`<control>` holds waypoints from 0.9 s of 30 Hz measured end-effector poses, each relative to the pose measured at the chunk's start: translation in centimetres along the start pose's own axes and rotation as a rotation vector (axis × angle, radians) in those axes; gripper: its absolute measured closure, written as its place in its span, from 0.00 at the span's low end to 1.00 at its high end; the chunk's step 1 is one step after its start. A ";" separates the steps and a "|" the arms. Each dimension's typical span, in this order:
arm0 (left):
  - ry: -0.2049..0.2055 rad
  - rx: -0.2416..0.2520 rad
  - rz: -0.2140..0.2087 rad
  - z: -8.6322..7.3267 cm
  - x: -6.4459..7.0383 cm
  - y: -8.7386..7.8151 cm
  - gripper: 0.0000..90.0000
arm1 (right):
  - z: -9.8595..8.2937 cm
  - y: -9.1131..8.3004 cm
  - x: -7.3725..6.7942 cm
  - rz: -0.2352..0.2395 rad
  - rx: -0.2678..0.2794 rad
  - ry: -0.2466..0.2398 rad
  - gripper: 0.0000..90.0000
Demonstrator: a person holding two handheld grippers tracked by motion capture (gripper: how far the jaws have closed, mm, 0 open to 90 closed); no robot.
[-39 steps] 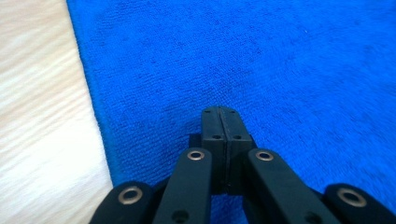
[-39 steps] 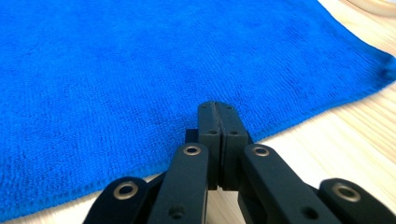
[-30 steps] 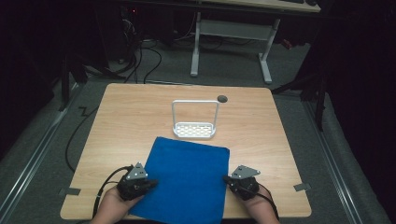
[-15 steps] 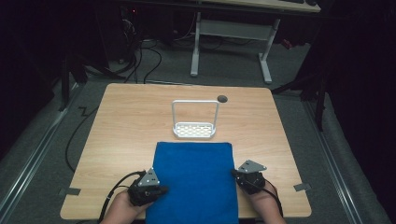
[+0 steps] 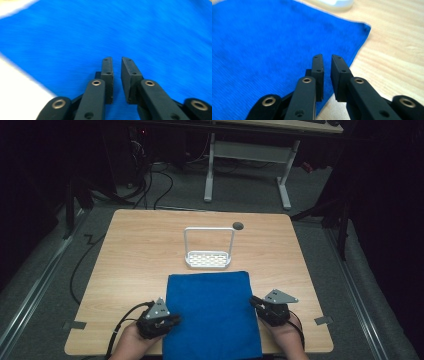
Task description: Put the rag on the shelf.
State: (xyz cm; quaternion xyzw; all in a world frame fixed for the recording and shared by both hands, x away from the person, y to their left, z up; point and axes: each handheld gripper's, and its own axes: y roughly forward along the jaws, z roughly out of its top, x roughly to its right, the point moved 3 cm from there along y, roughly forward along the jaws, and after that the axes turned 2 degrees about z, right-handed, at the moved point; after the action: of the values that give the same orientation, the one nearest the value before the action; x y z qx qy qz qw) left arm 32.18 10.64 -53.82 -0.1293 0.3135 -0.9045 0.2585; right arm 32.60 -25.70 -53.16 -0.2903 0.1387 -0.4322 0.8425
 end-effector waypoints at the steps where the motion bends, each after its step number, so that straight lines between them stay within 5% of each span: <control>1: 0.000 0.000 0.000 0.0 0.0 0.0 0.85 | 0.0 0.0 0.0 0.000 0.000 0.000 0.91; 2: -0.081 0.033 0.046 -0.2 -1.9 -0.3 0.83 | 0.0 -0.2 0.0 0.000 0.021 0.001 0.87; 3: -0.081 0.033 0.046 -0.2 -1.9 -0.3 0.81 | 0.0 -0.2 0.0 0.000 0.021 0.001 0.87; 4: -0.141 0.051 0.086 -0.4 -3.4 -0.3 0.79 | -0.1 0.1 0.0 -0.003 0.014 -0.007 0.84; 7: -0.192 0.052 0.126 -0.4 -5.0 0.0 0.79 | -0.1 0.4 -0.1 0.007 0.006 -0.008 0.82; 8: -0.220 0.061 0.184 -0.1 -6.3 0.2 0.79 | -0.1 0.4 -0.2 0.009 0.005 -0.007 0.82; 12: -0.223 0.057 0.244 0.9 -8.1 1.7 0.77 | 0.0 0.4 -0.4 0.008 0.005 -0.013 0.81; 15: -0.237 0.065 0.248 1.6 -8.9 2.6 0.76 | -0.1 0.4 -0.4 0.009 0.002 -0.015 0.81; 18: -0.302 0.080 0.236 2.4 -10.5 3.6 0.83 | -0.2 0.4 -0.3 0.013 0.003 -0.010 0.81; 23: -0.285 0.089 0.238 3.3 -10.8 4.5 0.77 | -0.3 0.3 -0.1 0.013 0.004 -0.002 0.81; 27: -0.257 0.046 0.259 3.3 -10.4 5.2 0.74 | -0.4 0.4 -0.1 0.012 0.002 0.001 0.80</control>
State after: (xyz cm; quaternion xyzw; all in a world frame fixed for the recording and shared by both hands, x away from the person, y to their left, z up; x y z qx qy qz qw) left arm 44.20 11.22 -55.33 -0.1966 0.2713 -0.8465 0.4137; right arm 32.62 -25.62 -53.66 -0.2883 0.1403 -0.4274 0.8453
